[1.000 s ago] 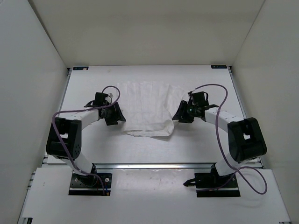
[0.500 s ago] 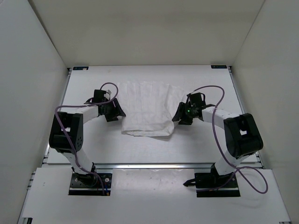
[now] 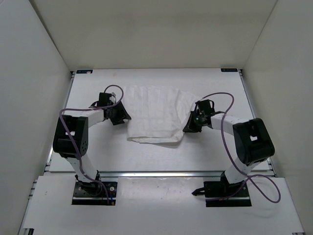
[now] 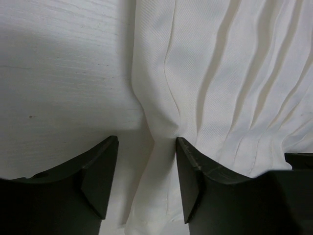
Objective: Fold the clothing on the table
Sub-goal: Flatten the skirt out
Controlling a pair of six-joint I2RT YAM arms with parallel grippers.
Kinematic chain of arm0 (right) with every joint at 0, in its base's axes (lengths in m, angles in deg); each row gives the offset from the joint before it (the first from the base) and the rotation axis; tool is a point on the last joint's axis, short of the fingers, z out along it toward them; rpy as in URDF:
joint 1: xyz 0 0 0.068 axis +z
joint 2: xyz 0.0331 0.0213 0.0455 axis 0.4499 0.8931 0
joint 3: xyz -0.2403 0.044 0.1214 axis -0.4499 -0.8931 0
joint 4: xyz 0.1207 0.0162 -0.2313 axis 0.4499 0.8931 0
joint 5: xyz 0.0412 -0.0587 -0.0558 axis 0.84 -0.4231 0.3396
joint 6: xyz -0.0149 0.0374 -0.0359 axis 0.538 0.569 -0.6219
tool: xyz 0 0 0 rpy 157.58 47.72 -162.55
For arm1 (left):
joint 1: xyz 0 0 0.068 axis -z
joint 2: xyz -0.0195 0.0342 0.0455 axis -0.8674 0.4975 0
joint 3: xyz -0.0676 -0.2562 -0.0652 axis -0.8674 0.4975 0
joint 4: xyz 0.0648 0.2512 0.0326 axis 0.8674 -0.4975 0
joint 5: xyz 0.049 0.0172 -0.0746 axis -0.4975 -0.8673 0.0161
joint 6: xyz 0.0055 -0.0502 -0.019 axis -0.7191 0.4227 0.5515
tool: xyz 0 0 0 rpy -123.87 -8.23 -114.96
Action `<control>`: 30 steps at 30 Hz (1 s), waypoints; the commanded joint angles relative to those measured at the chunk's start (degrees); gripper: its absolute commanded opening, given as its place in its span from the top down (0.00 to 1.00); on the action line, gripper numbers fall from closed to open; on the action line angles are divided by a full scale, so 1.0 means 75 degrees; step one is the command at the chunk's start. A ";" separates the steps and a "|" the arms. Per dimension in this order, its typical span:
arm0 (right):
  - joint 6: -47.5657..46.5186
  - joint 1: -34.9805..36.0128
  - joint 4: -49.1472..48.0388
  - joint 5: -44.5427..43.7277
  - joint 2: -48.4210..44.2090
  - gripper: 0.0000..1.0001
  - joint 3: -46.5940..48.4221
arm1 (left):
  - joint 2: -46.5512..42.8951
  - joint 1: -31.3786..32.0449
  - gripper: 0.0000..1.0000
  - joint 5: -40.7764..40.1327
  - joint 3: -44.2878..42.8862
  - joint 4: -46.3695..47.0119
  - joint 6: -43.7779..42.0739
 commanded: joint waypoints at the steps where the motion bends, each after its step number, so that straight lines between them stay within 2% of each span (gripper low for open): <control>1: 0.0025 0.0031 -0.0137 -0.0064 0.0179 1.00 0.0293 | -0.0007 -0.0072 0.40 -0.0151 -0.0204 0.0227 0.0109; 3: 0.0026 -0.0062 -0.0230 -0.0122 0.0156 1.00 0.0235 | 0.0051 -0.0084 0.44 -0.0196 -0.0204 0.0228 0.0062; 7: -0.0069 -0.0180 -0.0359 0.0158 0.0039 1.00 0.0199 | 0.0192 0.0008 0.54 0.0446 -0.0145 0.0671 0.0121; 10: -0.0139 -0.0087 -0.0523 0.0427 0.0120 1.00 0.0211 | 0.0309 0.0244 0.54 0.0717 -0.0110 0.0860 0.0074; 11: -0.0162 -0.0086 -0.0582 0.0440 0.0144 1.00 0.0281 | 0.0356 0.0337 0.59 0.0717 -0.0099 0.0907 0.0039; 13: -0.0221 0.0019 -0.0559 0.0417 0.0214 1.00 0.0375 | 0.0414 0.0431 0.78 0.0833 0.0030 0.1012 0.0143; 14: -0.0210 0.0007 -0.0512 0.0393 0.0261 1.00 0.0491 | 0.0450 0.0443 0.97 0.0834 0.0135 0.1047 0.0191; 15: -0.0256 0.0007 -0.0431 0.0277 0.0273 1.00 0.0492 | 0.0462 0.0431 1.00 0.0811 0.0171 0.1025 0.0214; 20: -0.0619 -0.0588 0.0003 -0.0016 -0.0205 1.00 0.0376 | 0.0147 0.0175 1.00 0.0272 -0.0051 0.0053 -0.0393; 23: -0.0853 -0.1197 -0.0054 0.0285 -0.0651 1.00 0.0281 | -0.0089 -0.0165 1.00 0.0551 -0.0308 -0.0182 -0.0722; 25: -0.1076 -0.1433 -0.0067 0.0615 -0.0606 1.00 0.0526 | 0.0156 -0.0108 1.00 0.0880 -0.1113 -0.0497 -0.0909; 26: -0.1274 -0.1481 0.0038 0.0755 -0.0420 1.00 0.0922 | 0.0494 -0.0061 1.00 0.1160 -0.1408 -0.0812 -0.1061; 28: -0.1626 -0.1388 0.0632 0.0709 0.0047 1.00 0.2070 | 0.1011 0.0196 1.00 0.1419 -0.3020 -0.1305 -0.1133; 30: -0.2199 -0.1224 0.1524 0.0371 0.0529 1.00 0.4441 | 0.1398 0.0383 1.00 0.1432 -0.4320 -0.1752 -0.1180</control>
